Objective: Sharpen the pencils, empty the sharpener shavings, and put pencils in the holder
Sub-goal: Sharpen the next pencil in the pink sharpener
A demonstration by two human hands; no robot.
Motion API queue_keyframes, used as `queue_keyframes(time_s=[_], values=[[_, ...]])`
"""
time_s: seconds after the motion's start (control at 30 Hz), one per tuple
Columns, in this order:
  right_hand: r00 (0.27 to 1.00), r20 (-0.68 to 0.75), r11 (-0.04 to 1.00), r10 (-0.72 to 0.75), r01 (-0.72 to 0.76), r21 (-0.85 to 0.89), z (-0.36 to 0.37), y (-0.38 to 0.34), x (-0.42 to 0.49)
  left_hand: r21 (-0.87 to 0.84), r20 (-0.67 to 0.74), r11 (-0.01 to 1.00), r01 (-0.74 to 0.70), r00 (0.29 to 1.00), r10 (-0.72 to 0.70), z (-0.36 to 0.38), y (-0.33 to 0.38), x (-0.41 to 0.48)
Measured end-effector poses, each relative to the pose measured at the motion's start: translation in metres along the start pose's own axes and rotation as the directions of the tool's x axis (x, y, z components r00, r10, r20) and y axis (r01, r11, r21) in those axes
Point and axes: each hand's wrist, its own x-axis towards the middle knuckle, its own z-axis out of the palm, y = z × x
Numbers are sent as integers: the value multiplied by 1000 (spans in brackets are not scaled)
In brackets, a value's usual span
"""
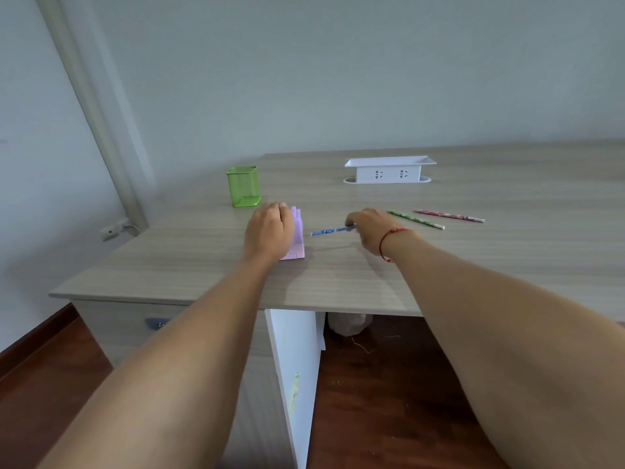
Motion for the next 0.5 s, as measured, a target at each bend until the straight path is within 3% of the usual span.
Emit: queue_keyframes(time_s=[0.5], values=[[1000,-19,996,23,-21,90,-8,0,1,-26,35,1000,11,999,-10,-5,1,0]])
